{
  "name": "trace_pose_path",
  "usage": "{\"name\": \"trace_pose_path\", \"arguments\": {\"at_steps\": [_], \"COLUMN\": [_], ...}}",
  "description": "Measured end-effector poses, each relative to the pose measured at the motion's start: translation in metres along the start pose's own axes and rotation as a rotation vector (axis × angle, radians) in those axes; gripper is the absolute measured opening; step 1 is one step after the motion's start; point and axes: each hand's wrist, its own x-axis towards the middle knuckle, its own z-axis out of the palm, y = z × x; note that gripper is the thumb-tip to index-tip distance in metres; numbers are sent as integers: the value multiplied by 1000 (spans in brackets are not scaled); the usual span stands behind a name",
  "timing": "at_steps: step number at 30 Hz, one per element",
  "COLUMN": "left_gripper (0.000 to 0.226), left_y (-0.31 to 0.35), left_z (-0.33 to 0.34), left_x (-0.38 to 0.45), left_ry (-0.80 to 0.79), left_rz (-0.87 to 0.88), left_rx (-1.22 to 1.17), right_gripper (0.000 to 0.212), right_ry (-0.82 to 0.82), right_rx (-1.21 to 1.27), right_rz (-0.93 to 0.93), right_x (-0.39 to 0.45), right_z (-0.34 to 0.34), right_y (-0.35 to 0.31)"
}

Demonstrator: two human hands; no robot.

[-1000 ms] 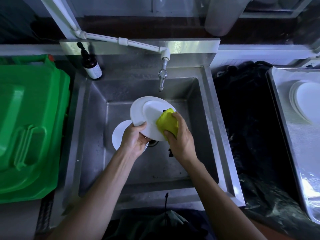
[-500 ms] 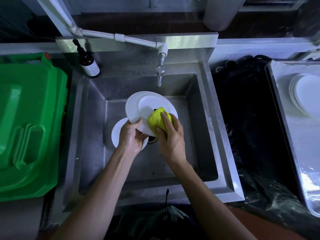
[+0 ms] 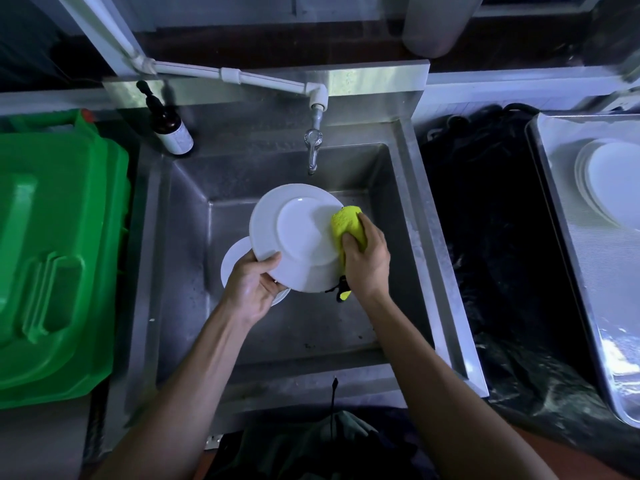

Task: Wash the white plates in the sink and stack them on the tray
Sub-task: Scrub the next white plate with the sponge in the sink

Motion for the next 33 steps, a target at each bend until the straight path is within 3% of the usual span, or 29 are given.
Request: {"name": "trace_pose_path", "arguments": {"at_steps": [6, 10, 27, 33], "left_gripper": [43, 39, 36, 29], "left_y": [1, 1, -3, -5], "left_z": [-1, 0, 14, 12], "left_x": [-6, -9, -2, 0], "left_ry": [-47, -99, -119, -82], "left_rz": [-65, -89, -100, -72], "left_rx": [113, 179, 258, 211], "right_gripper": [51, 49, 51, 53], "right_ry": [-11, -19, -218, -318], "right_rx": [-48, -108, -258, -235], "right_rz": [10, -30, -538, -607], "right_x": [26, 38, 12, -6], "right_z": [-12, -13, 13, 23], "right_y": [-6, -11, -39, -26]}}
